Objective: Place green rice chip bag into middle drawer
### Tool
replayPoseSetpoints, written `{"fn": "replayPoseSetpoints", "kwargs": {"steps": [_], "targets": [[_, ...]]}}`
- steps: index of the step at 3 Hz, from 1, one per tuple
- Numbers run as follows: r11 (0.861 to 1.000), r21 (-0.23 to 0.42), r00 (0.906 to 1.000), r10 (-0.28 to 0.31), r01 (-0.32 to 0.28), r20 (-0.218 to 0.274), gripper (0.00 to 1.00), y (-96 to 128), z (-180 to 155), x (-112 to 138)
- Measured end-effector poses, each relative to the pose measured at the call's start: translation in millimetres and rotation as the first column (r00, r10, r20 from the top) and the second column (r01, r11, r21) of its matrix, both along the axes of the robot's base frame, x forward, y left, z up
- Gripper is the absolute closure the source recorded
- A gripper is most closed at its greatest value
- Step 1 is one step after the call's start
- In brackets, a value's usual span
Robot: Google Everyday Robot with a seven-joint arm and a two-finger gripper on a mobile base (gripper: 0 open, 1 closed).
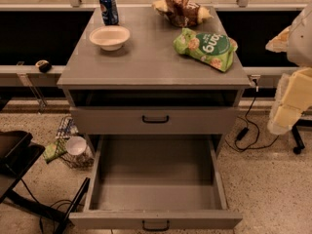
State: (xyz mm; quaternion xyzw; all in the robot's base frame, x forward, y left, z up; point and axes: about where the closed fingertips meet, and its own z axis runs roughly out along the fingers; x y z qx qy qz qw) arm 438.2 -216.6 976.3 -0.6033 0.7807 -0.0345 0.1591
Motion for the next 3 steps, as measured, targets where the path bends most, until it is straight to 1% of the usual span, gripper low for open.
{"fn": "replayPoseSetpoints", "kwargs": {"steps": [1,2,3], "targets": [[1.000,0.005,1.0000,-0.003,0.003,0.008,0.00,-0.1,0.3,2.4],[0.998,0.050,0.9967,-0.028,0.024,0.076,0.00,-1.7,2.6,22.8],[0.997,0.075,0.9971,-0.026,0.021,0.071,0.00,-6.7,-2.8,67.0]]}}
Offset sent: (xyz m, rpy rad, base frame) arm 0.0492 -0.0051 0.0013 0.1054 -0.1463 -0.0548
